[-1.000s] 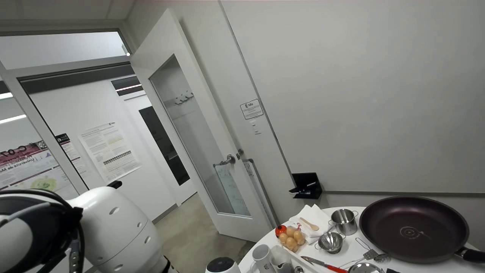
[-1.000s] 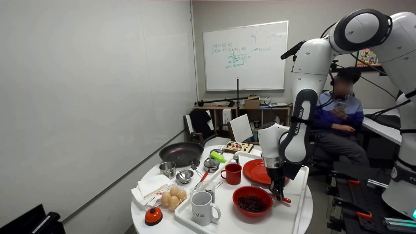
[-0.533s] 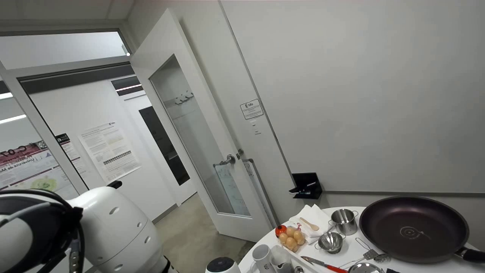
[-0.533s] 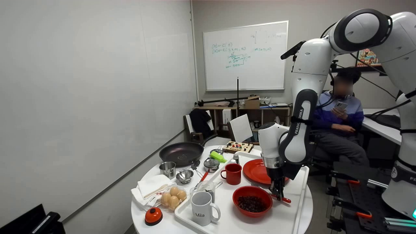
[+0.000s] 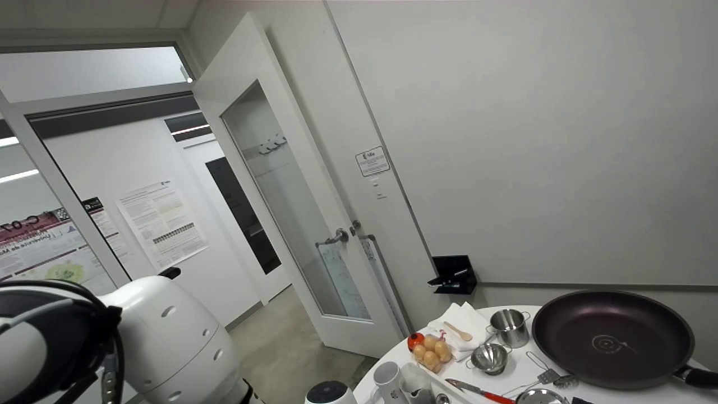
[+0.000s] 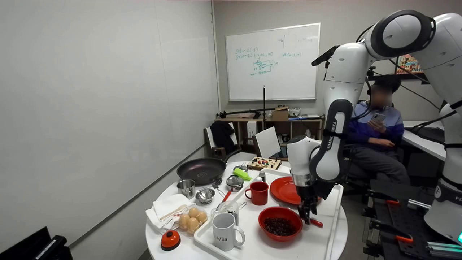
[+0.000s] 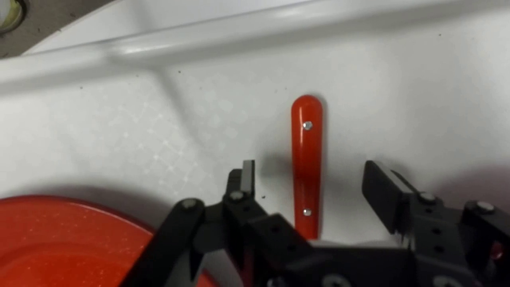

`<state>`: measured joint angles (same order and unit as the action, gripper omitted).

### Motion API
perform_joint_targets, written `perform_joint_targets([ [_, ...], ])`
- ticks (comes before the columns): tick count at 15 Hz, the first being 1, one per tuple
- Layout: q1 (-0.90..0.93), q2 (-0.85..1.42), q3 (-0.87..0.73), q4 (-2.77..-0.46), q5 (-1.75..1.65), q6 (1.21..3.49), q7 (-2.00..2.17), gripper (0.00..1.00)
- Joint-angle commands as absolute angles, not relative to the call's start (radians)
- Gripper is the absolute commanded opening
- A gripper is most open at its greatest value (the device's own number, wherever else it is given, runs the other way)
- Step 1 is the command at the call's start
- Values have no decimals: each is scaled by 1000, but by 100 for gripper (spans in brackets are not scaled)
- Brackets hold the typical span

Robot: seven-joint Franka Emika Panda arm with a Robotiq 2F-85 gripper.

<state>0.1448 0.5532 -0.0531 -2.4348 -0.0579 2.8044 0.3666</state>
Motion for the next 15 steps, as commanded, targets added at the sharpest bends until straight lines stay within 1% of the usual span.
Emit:
perform_joint_targets([
  [1, 205, 498, -98, -2478, -50, 2796, 380, 100],
  [8, 297, 354, -167, -2552, -121, 2690, 426, 100],
  [12, 271, 264, -128, -2563, -156, 2631, 389, 100],
  [15, 270, 224, -104, -2527, -216, 2566, 388, 100],
])
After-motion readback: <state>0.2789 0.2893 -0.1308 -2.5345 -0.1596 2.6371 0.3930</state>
